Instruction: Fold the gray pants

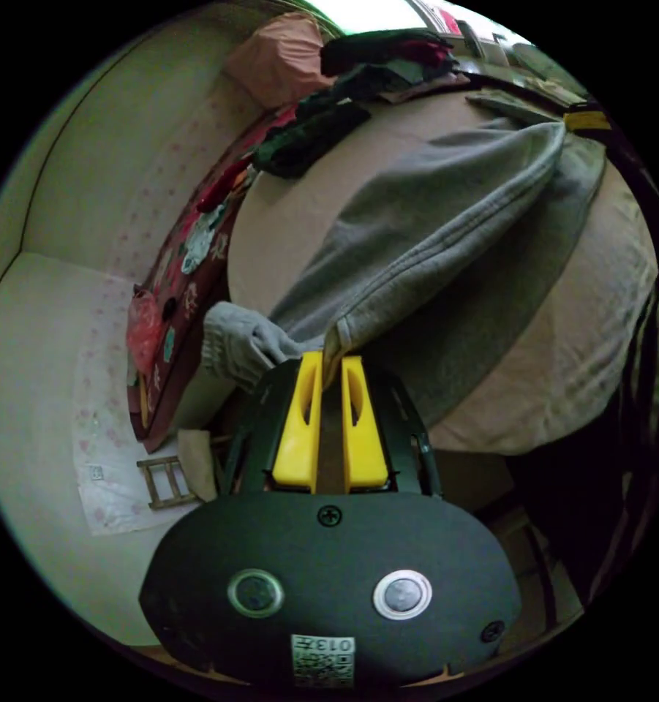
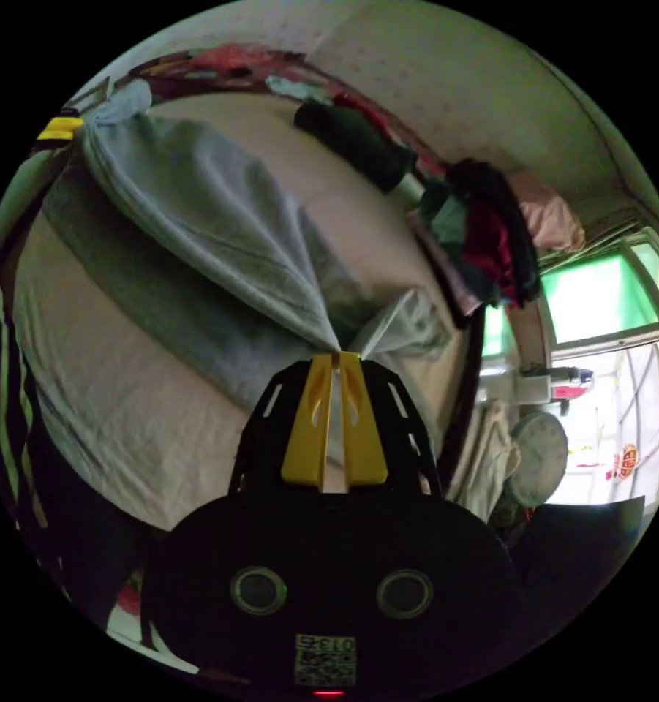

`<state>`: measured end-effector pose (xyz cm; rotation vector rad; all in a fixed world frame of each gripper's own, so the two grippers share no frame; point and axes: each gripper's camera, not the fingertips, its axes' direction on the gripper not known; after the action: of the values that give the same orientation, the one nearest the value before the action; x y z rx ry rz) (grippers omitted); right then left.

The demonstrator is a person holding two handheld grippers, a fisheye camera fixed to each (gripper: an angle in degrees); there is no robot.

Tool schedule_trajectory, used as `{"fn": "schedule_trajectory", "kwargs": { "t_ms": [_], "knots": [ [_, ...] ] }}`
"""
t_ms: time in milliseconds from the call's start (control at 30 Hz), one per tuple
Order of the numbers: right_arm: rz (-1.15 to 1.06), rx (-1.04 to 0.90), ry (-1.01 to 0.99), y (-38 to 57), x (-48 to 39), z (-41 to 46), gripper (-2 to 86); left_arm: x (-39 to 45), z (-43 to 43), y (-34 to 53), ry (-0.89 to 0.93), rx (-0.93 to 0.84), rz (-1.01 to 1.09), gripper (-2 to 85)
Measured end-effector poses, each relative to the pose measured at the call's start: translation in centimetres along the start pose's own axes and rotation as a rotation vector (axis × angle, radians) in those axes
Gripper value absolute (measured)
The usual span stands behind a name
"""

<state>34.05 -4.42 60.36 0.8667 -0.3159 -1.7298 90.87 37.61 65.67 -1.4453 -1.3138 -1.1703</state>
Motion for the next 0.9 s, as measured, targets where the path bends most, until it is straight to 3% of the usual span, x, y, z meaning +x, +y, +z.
{"fn": "schedule_trajectory", "kwargs": {
  "t_ms": [167,333,567,800,900],
  "knots": [
    [-0.047,-0.116,-0.045,2.7,-2.0,2.8,2.3,2.2,-0.2,1.5,-0.002,-0.060,0.050,3.6],
    [0.045,-0.022,-0.066,5.9,1.8,-1.5,2.5,0.8,-5.1,5.1,0.025,0.027,-0.125,3.9],
    [-0.050,-0.101,-0.106,11.2,0.6,1.2,4.4,5.3,-3.7,9.7,0.066,-0.073,-0.140,7.3],
    [0.110,-0.024,-0.145,16.3,8.5,-1.5,8.5,3.4,-7.4,18.4,0.065,-0.190,-0.344,10.1],
    [0.277,0.037,-0.132,16.4,13.8,-0.3,9.0,3.3,-8.8,15.9,-0.001,-0.080,-0.283,9.4]
  ]
}}
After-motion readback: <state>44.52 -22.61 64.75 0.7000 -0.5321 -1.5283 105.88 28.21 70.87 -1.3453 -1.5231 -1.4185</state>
